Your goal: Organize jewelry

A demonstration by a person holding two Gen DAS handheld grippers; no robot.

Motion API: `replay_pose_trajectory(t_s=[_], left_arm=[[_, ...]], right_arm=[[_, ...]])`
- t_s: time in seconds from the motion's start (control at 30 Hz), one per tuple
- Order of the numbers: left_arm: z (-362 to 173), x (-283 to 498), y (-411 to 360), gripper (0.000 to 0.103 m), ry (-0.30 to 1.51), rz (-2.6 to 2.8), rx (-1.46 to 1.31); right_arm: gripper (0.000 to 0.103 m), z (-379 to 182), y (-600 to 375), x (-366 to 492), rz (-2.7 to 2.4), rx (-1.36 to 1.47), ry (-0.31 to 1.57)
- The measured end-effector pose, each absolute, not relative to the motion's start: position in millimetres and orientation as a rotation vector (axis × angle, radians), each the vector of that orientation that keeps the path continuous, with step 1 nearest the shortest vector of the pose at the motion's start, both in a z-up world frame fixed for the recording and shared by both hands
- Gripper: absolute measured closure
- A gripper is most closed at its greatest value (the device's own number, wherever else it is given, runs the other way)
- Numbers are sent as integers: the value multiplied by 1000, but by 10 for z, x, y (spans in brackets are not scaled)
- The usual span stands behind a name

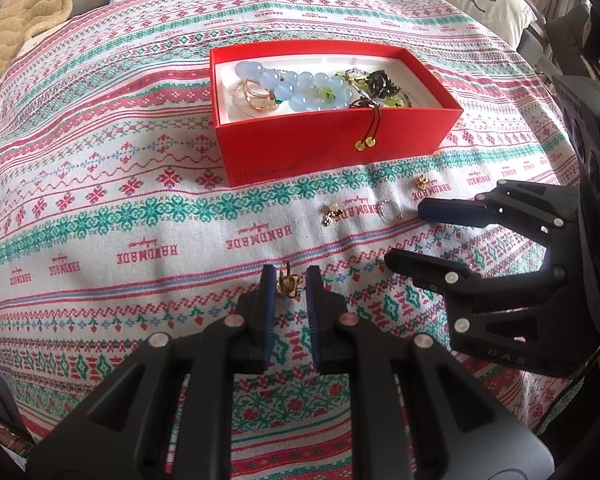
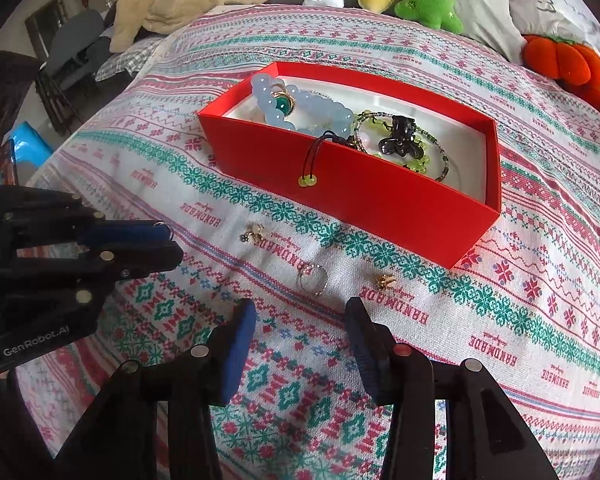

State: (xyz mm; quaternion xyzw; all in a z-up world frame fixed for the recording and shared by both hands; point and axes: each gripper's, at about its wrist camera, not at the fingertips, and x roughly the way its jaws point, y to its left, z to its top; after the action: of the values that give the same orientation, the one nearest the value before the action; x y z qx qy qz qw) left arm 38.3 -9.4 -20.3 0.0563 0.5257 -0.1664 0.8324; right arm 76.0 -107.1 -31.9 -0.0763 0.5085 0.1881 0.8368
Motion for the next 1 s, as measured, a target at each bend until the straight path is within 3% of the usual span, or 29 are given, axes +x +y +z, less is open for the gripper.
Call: replay_pose_trajectory(t_s=[0.33, 0.43, 0.63, 0.73, 0.77, 1.0], left_arm=[[-238, 391, -99, 87, 1121, -348, 123], [-244, 383, -113, 87, 1121, -346, 124], [-245, 377, -124, 87, 1121, -340, 123], [-241, 386, -127, 87, 1119, -339, 120], [-235, 394, -128, 87, 1118, -340, 119], [-161, 444, -83, 87, 1101, -348, 109]], right_arm=[[57, -387, -1041, 934, 409, -150, 1037], [63, -394, -988, 946, 403, -170, 1025], [87, -409, -1034, 999, 393, -147, 1022], [90, -400, -1048, 990, 389, -152, 1025], [96, -393, -1047, 990, 390, -156, 1027], [97, -306, -1168, 987, 384, -117, 1034]])
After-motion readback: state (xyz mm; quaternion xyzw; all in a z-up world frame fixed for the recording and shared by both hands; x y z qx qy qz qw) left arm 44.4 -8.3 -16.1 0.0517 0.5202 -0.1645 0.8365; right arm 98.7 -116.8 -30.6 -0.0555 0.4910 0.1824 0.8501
